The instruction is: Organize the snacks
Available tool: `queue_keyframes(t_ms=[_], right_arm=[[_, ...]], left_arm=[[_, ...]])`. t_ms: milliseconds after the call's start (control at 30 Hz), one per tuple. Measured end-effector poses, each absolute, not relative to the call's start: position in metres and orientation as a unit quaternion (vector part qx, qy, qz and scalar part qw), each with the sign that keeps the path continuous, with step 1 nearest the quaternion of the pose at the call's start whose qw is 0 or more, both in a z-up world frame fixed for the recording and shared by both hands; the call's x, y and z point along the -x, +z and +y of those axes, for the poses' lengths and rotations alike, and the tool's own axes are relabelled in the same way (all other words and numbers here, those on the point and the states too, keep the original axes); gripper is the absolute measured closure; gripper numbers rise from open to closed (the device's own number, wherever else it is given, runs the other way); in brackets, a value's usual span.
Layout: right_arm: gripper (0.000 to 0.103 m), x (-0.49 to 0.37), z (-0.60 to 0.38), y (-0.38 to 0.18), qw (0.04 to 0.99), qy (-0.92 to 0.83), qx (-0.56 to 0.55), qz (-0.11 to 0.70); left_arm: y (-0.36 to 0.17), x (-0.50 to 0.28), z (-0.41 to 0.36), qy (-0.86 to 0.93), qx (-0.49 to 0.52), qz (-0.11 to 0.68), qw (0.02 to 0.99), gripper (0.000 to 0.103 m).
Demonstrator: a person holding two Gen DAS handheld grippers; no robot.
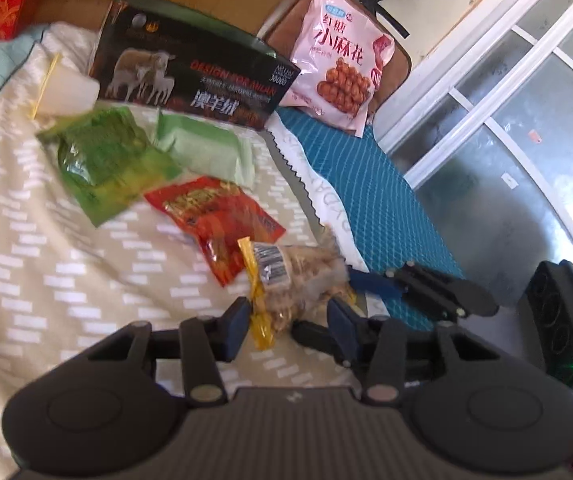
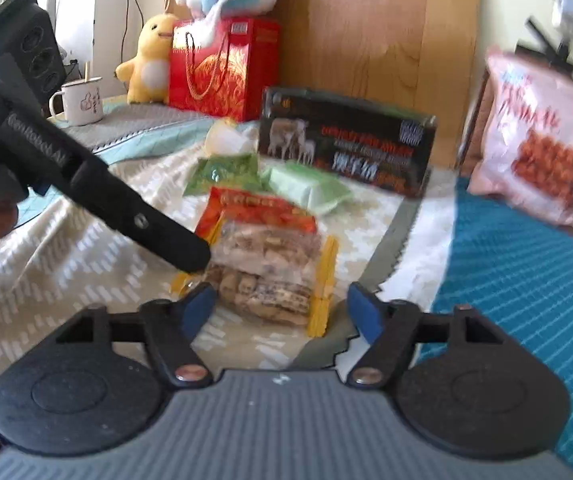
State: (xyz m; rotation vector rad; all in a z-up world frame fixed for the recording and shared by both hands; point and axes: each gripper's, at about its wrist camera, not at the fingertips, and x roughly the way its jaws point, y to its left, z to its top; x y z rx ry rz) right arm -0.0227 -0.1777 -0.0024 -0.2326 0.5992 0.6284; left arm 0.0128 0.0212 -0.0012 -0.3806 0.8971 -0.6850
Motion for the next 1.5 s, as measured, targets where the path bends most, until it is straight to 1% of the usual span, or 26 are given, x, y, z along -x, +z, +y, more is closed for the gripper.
queue_keyframes(t_ms=[33,67,133,267,367,533,700,733,800,833,867,933,967,1033,1100,1167,1200,1267,1300,1333,1367,1400,1500], right_arm=[[0.053,0.024,-0.177,-0.002,0.899,0.311,0.11,0.29],[0.058,0.026,-0.177,-0.001,0.897,0.317,0.109,0.29],[0.06,0.03,-0.174,0.001,0.895,0.321,0.108,0.29],[0.061,0.03,-0.173,0.015,0.898,0.337,0.102,0.264],[0.061,0.007,-0.17,0.033,0.908,0.34,0.075,0.235],[0.061,-0.056,-0.157,0.055,0.926,0.323,0.048,0.188],[0.061,-0.133,-0.146,0.06,0.933,0.299,0.005,0.199],[0.061,-0.144,-0.142,0.058,0.934,0.292,0.003,0.204],[0.057,-0.156,-0.132,0.053,0.936,0.281,0.007,0.213],[0.05,-0.16,-0.129,0.051,0.939,0.268,0.012,0.213],[0.046,-0.16,-0.131,0.049,0.944,0.253,0.014,0.211],[0.046,-0.153,-0.138,0.049,0.947,0.252,-0.008,0.2],[0.046,-0.144,-0.143,0.049,0.944,0.263,-0.023,0.197],[0.046,-0.128,-0.147,0.045,0.933,0.297,-0.031,0.201],[0.044,-0.123,-0.141,0.036,0.903,0.36,-0.019,0.233],[0.042,-0.117,-0.123,0.024,0.873,0.404,0.008,0.272],[0.042,-0.114,-0.113,0.019,0.868,0.409,0.03,0.282],[0.042,-0.115,-0.093,0.013,0.861,0.41,0.069,0.291],[0.041,-0.117,-0.086,0.011,0.859,0.412,0.076,0.295],[0.04,-0.121,-0.08,0.009,0.857,0.413,0.076,0.299],[0.039,-0.125,-0.075,0.008,0.856,0.411,0.077,0.303],[0.036,-0.129,-0.07,0.006,0.857,0.406,0.078,0.307],[0.035,-0.137,-0.061,0.001,0.856,0.397,0.071,0.323]], left_arm=[[0.0,-0.012,0.02,-0.319,0.171,0.423,0.83,0.069],[-0.001,-0.012,0.02,-0.321,0.169,0.427,0.829,0.074],[0.0,-0.011,0.025,-0.326,0.181,0.434,0.82,0.074],[0.021,-0.008,0.037,-0.334,0.178,0.406,0.832,0.074],[0.047,-0.021,0.043,-0.33,0.167,0.369,0.853,0.074],[0.086,-0.078,0.047,-0.292,0.148,0.315,0.891,0.074],[0.095,-0.147,0.052,-0.252,0.155,0.308,0.904,0.074],[0.093,-0.159,0.053,-0.243,0.155,0.311,0.905,0.073],[0.088,-0.178,0.053,-0.224,0.15,0.318,0.909,0.068],[0.085,-0.184,0.055,-0.212,0.148,0.325,0.91,0.064],[0.085,-0.186,0.059,-0.209,0.152,0.325,0.91,0.064],[0.088,-0.179,0.075,-0.221,0.175,0.306,0.909,0.064],[0.088,-0.172,0.086,-0.224,0.187,0.295,0.91,0.062],[0.082,-0.156,0.103,-0.213,0.201,0.296,0.909,0.061],[0.069,-0.142,0.115,-0.203,0.217,0.309,0.904,0.061],[0.056,-0.136,0.12,-0.193,0.221,0.331,0.897,0.056],[0.049,-0.132,0.119,-0.182,0.215,0.341,0.897,0.054],[0.043,-0.126,0.116,-0.163,0.194,0.343,0.904,0.044],[0.041,-0.123,0.115,-0.154,0.184,0.342,0.909,0.041],[0.04,-0.122,0.112,-0.143,0.176,0.341,0.912,0.036],[0.038,-0.122,0.111,-0.135,0.168,0.34,0.916,0.035],[0.037,-0.123,0.107,-0.125,0.156,0.339,0.919,0.035],[0.031,-0.129,0.101,-0.1,0.134,0.344,0.924,0.035]])
